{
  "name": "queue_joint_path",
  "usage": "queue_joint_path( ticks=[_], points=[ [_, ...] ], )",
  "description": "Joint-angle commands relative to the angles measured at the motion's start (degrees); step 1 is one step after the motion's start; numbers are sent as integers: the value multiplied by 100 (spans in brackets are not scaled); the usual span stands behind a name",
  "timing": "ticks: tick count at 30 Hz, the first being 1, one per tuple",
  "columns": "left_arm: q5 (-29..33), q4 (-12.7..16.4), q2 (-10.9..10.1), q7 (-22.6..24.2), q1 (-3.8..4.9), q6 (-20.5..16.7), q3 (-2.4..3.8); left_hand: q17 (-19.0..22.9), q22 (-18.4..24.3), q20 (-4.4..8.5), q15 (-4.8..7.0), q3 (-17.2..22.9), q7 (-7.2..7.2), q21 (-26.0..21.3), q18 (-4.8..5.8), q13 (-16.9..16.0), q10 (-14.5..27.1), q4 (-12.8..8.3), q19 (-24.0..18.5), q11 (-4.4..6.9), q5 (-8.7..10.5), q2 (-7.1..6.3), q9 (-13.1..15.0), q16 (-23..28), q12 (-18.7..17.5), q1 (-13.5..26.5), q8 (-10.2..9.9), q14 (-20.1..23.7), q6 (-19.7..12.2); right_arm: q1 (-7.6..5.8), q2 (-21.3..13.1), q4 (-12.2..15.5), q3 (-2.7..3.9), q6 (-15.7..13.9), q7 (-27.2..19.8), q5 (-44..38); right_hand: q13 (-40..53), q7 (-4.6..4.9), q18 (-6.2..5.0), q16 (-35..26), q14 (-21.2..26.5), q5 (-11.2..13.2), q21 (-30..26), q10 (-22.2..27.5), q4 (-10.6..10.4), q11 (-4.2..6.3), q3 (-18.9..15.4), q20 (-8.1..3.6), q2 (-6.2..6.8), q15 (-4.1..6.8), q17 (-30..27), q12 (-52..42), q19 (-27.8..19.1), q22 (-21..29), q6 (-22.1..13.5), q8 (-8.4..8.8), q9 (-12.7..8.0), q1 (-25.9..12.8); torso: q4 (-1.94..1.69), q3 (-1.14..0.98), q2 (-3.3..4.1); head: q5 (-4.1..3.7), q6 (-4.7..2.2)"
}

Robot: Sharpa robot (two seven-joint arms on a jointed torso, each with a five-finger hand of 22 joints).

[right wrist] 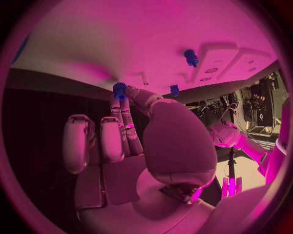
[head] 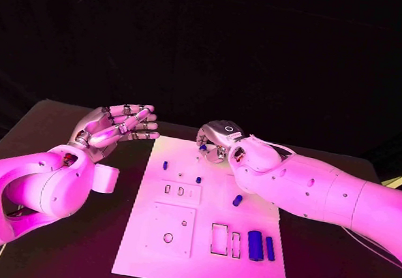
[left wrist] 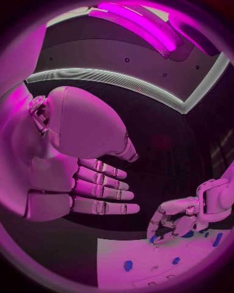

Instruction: Assemble the parts on the task board

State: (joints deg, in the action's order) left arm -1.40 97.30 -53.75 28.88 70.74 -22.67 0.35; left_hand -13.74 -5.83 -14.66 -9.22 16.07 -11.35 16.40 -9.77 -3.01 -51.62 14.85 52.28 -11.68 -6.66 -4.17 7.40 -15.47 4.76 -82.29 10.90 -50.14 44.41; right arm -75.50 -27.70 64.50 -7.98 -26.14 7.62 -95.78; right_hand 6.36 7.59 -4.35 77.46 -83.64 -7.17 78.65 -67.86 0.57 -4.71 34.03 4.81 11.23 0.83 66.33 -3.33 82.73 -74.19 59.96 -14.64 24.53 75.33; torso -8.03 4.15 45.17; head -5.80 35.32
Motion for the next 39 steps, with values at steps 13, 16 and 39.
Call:
queue_joint_path(
  ticks=[13,16,39],
  points=[
    [1,-3,-5,-4,23,0,5,-108,-18,-14,-18,89,-242,29,-64,-73,8,-33,-30,-23,-67,-40,78,23,-84,2,37,47,-49,6,-22,-58,-5,54,-51,81,-259,118,-343,-1099,179,-131,-2202,1497,-503,-246,-1434,236,50,-248,-1722,-38,-760,2373,-1019,825,-148,502,-6,5,5,7,1],
    [1,-10,-17,-3,24,-2,5,-108,-18,-14,-18,89,-242,29,-64,-73,8,-33,-30,-23,-67,-40,78,23,-84,2,37,47,-49,6,-187,126,-3,11,-7,88,-258,78,-355,-1138,185,-141,-2333,1538,-822,-252,-1699,237,92,-251,-1785,-44,-742,2468,-1004,874,-168,722,6,3,3,9,-2],
    [-140,-173,-92,33,25,29,2,-119,-14,-16,-19,97,-240,29,-65,-73,17,-43,-31,-26,-65,-42,79,22,-90,-5,36,50,-55,-192,-2298,1549,204,305,289,2167,4635,85,69,709,-377,-107,-289,-248,-1700,172,-2806,-3,137,25,1054,-5136,34,-2,-936,387,232,848,222,-193,-18,-88,-67]
  ],
)
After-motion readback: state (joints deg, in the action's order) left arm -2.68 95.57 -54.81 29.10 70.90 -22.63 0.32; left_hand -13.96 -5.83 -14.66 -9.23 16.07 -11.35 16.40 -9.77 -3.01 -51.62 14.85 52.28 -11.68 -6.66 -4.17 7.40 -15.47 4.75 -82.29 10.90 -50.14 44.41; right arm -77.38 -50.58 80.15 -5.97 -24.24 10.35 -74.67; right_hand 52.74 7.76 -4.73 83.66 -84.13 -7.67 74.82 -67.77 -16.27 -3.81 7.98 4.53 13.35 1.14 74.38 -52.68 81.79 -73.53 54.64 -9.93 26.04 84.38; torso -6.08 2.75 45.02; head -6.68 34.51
